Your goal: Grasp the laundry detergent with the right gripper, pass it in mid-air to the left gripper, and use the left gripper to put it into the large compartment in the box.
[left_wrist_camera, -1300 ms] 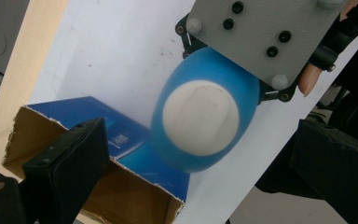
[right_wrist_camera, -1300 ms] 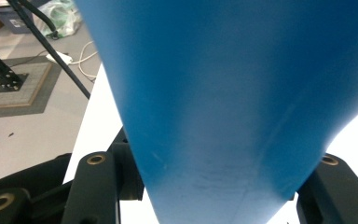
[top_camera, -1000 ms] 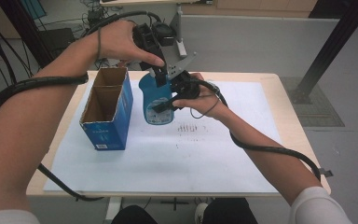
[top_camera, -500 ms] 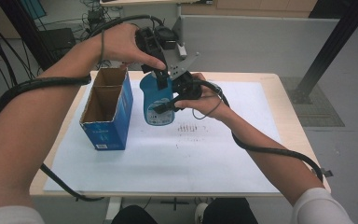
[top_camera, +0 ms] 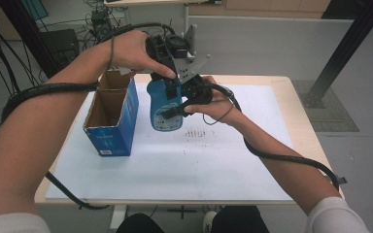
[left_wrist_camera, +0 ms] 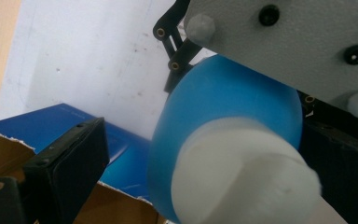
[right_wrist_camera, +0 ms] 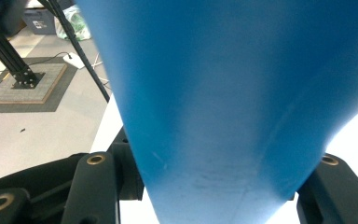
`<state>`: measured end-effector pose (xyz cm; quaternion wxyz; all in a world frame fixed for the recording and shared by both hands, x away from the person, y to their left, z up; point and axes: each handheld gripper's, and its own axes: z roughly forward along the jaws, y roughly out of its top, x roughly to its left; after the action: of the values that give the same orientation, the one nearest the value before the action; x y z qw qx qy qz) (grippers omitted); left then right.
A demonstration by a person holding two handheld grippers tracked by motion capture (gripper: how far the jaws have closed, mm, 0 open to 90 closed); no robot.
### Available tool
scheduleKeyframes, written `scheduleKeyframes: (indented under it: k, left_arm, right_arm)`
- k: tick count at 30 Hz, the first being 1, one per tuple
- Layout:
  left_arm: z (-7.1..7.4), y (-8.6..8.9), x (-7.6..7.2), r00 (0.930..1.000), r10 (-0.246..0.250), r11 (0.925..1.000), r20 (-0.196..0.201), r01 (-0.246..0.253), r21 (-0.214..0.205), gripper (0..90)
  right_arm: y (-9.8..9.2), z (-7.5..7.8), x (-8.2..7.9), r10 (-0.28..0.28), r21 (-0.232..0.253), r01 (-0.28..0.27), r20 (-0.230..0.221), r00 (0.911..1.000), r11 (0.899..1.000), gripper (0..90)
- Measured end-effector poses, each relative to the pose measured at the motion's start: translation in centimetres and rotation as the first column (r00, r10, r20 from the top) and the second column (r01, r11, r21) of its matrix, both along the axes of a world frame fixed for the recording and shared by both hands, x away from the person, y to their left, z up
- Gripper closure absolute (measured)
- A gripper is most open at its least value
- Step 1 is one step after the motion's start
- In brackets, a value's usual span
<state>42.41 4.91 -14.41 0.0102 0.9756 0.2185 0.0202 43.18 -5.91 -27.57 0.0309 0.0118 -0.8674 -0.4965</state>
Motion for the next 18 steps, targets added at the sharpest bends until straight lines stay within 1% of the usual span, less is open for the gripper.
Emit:
scheduleKeyframes:
  k: [3, 5, 6, 8, 14, 18]
  left_arm:
    - [-0.14, -0.08, -0.05, 1.0, -0.002, 1.0, -0.001, 0.002, -0.005, 4.5]
    - [-0.2, -0.14, -0.05, 0.9999, -0.013, 0.9999, -0.005, 0.013, 0.005, 4.5]
    - [-0.37, -0.2, -0.15, 0.9999, -0.01, 0.9999, -0.003, 0.01, -0.008, 4.5]
    - [-0.48, -0.23, -0.2, 0.9999, -0.016, 0.9998, -0.005, 0.016, -0.011, 4.5]
    - [-0.57, -0.26, -0.22, 0.9998, -0.019, 0.9997, -0.004, 0.019, -0.013, 4.6]
    - [-0.6, -0.41, -0.23, 0.9998, -0.022, 0.9997, -0.002, 0.022, -0.014, 4.6]
  right_arm:
    - [-0.06, 0.05, -0.02, 0.0, 0.001, 0.0, -0.001, 1.0, 1.0, 44.0]
    - [-0.1, 0.09, -0.03, 0.001, 0.001, -0.001, 0.001, 1.0, 1.0, 44.0]
    - [-0.12, 0.11, -0.03, 0.003, 0.005, -0.003, -0.002, 1.0, 1.0, 44.0]
    - [-0.2, 0.13, -0.01, 0.003, 0.005, -0.003, -0.002, 1.0, 1.0, 44.0]
    - [-0.35, 0.29, 0.07, 0.004, 0.009, -0.004, 0.007, 1.0, 1.0, 44.0]
    - [-0.46, 0.43, 0.03, 0.001, 0.012, -0.001, 0.005, 1.0, 1.0, 44.0]
